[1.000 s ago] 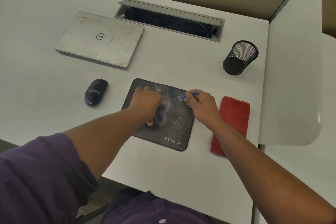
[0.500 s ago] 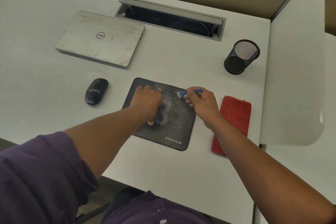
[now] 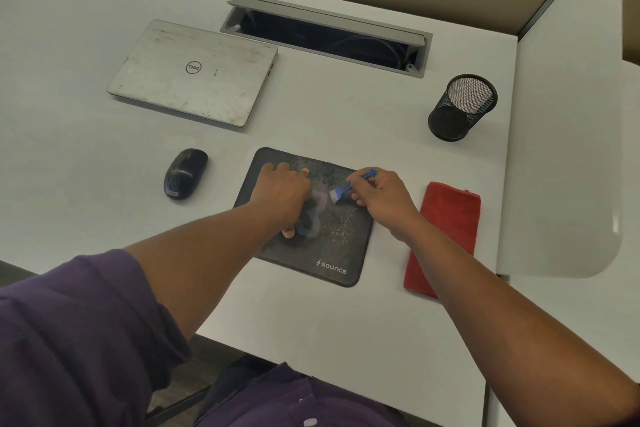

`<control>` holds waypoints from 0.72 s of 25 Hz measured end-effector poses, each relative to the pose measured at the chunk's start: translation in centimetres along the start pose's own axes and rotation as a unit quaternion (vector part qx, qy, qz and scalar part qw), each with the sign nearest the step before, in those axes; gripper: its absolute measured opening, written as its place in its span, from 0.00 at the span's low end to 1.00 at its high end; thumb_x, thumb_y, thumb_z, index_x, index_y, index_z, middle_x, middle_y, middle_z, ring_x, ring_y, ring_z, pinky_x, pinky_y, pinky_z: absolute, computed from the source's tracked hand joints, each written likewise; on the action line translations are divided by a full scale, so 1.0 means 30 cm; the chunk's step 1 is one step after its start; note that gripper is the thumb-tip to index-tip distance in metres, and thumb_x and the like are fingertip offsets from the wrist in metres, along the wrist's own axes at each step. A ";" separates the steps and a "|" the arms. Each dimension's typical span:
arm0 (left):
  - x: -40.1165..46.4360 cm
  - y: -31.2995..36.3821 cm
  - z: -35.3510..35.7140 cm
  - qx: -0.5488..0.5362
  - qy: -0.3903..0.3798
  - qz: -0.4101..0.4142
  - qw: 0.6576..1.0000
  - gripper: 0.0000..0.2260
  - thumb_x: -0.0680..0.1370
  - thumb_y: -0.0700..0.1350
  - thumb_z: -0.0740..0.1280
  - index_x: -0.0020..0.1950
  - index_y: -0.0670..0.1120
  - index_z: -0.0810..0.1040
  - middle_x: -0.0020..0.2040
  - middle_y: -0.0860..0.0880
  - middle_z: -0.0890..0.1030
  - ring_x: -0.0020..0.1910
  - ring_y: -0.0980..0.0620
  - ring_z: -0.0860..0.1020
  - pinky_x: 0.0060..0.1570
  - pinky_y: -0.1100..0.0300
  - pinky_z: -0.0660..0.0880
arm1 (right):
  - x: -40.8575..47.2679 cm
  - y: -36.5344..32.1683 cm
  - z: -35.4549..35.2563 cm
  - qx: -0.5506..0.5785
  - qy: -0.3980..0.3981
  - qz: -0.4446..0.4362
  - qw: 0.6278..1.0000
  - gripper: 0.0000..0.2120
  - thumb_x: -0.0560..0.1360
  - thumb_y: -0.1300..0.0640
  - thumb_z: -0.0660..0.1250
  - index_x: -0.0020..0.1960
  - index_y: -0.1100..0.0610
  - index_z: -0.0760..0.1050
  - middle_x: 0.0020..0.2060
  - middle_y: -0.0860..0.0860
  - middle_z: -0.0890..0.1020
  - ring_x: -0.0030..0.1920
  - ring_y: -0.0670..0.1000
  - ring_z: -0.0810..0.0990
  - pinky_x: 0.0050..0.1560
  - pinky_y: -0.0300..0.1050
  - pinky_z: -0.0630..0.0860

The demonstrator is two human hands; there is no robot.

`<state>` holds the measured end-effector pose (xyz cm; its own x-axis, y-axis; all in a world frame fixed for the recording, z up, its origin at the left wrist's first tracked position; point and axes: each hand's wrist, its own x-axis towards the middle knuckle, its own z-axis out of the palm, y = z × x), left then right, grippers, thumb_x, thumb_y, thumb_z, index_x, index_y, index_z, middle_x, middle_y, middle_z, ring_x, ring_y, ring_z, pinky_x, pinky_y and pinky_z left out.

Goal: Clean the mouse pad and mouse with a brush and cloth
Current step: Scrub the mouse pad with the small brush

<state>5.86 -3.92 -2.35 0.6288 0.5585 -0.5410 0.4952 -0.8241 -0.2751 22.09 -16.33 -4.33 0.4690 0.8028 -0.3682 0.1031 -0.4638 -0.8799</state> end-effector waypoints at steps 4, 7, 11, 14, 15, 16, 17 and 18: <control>-0.001 0.003 0.000 0.006 0.001 0.000 1.000 0.51 0.58 0.61 0.82 0.75 0.45 0.66 0.56 0.49 0.80 0.59 0.45 0.73 0.52 0.51 0.68 | 0.006 -0.006 -0.009 -0.019 0.009 -0.019 1.000 0.06 0.79 0.54 0.67 0.45 0.46 0.80 0.38 0.49 0.85 0.41 0.49 0.84 0.53 0.55 0.82; -0.004 0.003 -0.004 0.005 0.001 -0.001 1.000 0.51 0.58 0.61 0.82 0.76 0.45 0.67 0.56 0.49 0.81 0.58 0.45 0.73 0.52 0.51 0.67 | 0.000 -0.007 -0.015 -0.032 -0.014 -0.021 0.999 0.05 0.79 0.54 0.67 0.47 0.47 0.80 0.38 0.48 0.85 0.41 0.47 0.85 0.53 0.54 0.82; -0.005 0.004 -0.005 0.007 -0.002 -0.002 1.000 0.50 0.58 0.60 0.82 0.75 0.45 0.67 0.56 0.49 0.81 0.58 0.46 0.73 0.51 0.52 0.66 | -0.004 -0.001 -0.037 -0.055 -0.025 -0.019 0.998 0.06 0.79 0.55 0.67 0.46 0.45 0.80 0.39 0.48 0.85 0.42 0.49 0.85 0.53 0.55 0.82; -0.005 0.004 -0.008 0.002 -0.001 -0.006 1.000 0.52 0.58 0.60 0.82 0.76 0.44 0.64 0.55 0.49 0.81 0.59 0.45 0.73 0.52 0.52 0.67 | -0.009 0.003 -0.033 -0.014 -0.004 -0.027 1.000 0.05 0.79 0.54 0.68 0.47 0.47 0.81 0.41 0.49 0.86 0.44 0.50 0.85 0.54 0.56 0.81; -0.005 0.003 -0.007 0.001 -0.001 -0.006 1.000 0.53 0.58 0.60 0.82 0.76 0.44 0.64 0.55 0.49 0.81 0.59 0.45 0.73 0.52 0.52 0.67 | -0.008 0.005 -0.028 0.002 0.016 -0.025 1.000 0.05 0.79 0.54 0.68 0.48 0.47 0.82 0.41 0.49 0.85 0.45 0.51 0.84 0.55 0.56 0.81; -0.005 0.003 -0.006 -0.001 -0.001 -0.007 1.000 0.52 0.58 0.60 0.82 0.76 0.44 0.64 0.54 0.49 0.81 0.59 0.45 0.73 0.52 0.52 0.67 | -0.007 0.005 -0.022 0.000 0.025 -0.018 1.000 0.05 0.79 0.54 0.68 0.47 0.47 0.82 0.41 0.49 0.85 0.45 0.51 0.84 0.54 0.56 0.81; -0.005 0.001 -0.003 -0.003 -0.001 -0.007 1.000 0.52 0.58 0.60 0.82 0.76 0.45 0.64 0.54 0.49 0.81 0.59 0.45 0.73 0.52 0.51 0.68 | -0.006 0.006 -0.015 -0.012 0.023 -0.008 1.000 0.05 0.78 0.54 0.68 0.46 0.47 0.81 0.40 0.48 0.85 0.44 0.50 0.84 0.53 0.55 0.81; -0.003 -0.001 -0.001 -0.005 0.000 -0.006 1.000 0.51 0.59 0.60 0.82 0.76 0.45 0.65 0.54 0.49 0.81 0.59 0.45 0.73 0.52 0.51 0.68 | -0.004 0.009 -0.007 -0.024 0.019 -0.007 0.999 0.06 0.78 0.53 0.67 0.45 0.46 0.81 0.39 0.46 0.85 0.42 0.48 0.84 0.50 0.52 0.82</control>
<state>5.80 -3.94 -2.27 0.6233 0.5679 -0.5376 0.5078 -0.8167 -0.2740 22.25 -16.63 -4.45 0.5000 0.7951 -0.3432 0.1522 -0.4708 -0.8690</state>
